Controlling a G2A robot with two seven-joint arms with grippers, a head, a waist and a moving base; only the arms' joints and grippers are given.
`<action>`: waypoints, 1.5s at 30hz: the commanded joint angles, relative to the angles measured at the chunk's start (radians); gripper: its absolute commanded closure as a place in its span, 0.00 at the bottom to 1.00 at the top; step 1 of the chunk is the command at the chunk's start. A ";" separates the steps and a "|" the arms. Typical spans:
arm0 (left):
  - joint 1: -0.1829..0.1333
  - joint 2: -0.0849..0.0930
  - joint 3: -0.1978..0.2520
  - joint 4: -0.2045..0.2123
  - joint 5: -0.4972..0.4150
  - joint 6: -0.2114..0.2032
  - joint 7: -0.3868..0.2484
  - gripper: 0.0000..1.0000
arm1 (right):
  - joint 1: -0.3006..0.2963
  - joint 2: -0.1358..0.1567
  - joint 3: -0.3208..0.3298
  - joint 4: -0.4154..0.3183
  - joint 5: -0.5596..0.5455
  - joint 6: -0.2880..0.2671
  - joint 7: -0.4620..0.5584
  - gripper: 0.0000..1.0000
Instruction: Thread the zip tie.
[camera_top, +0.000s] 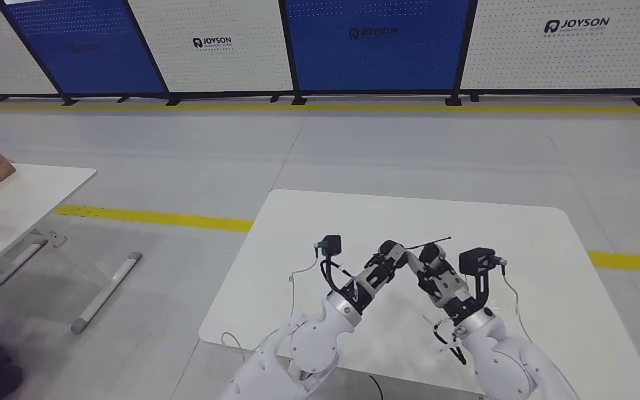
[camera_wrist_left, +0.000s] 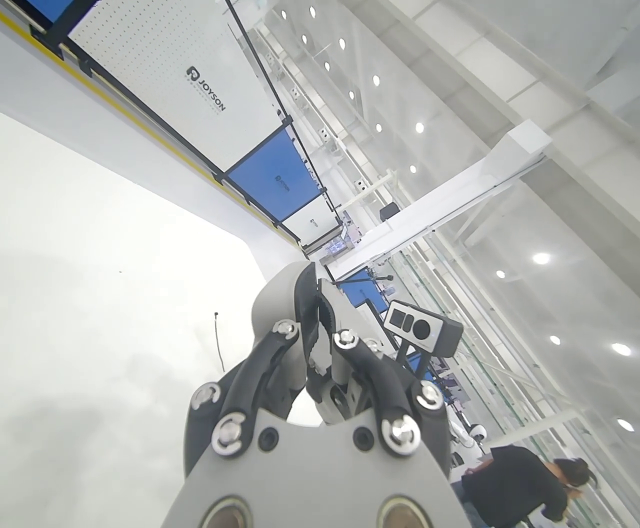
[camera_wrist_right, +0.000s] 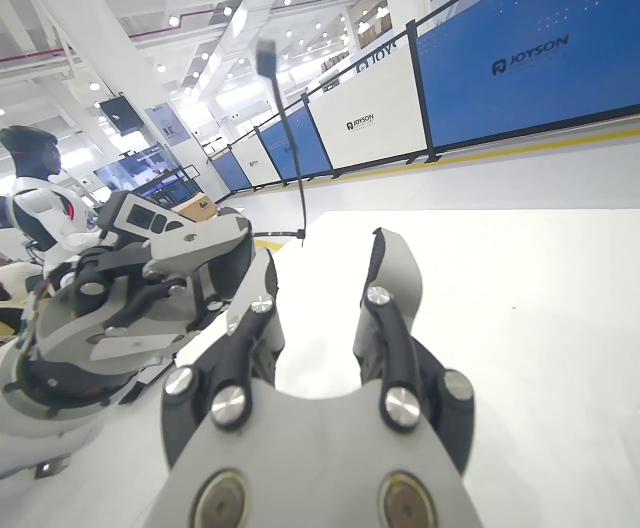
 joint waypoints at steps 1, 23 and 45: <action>0.000 0.000 0.001 -0.001 0.009 0.002 0.000 1.00 | 0.001 0.000 0.000 -0.001 -0.001 -0.002 -0.002 0.64; 0.002 0.002 -0.002 -0.001 0.053 0.025 -0.002 1.00 | 0.009 -0.002 -0.009 0.004 -0.034 0.030 -0.005 0.76; -0.006 -0.001 0.010 0.007 0.101 0.096 -0.003 1.00 | 0.019 -0.005 -0.024 0.020 -0.061 0.039 0.002 0.83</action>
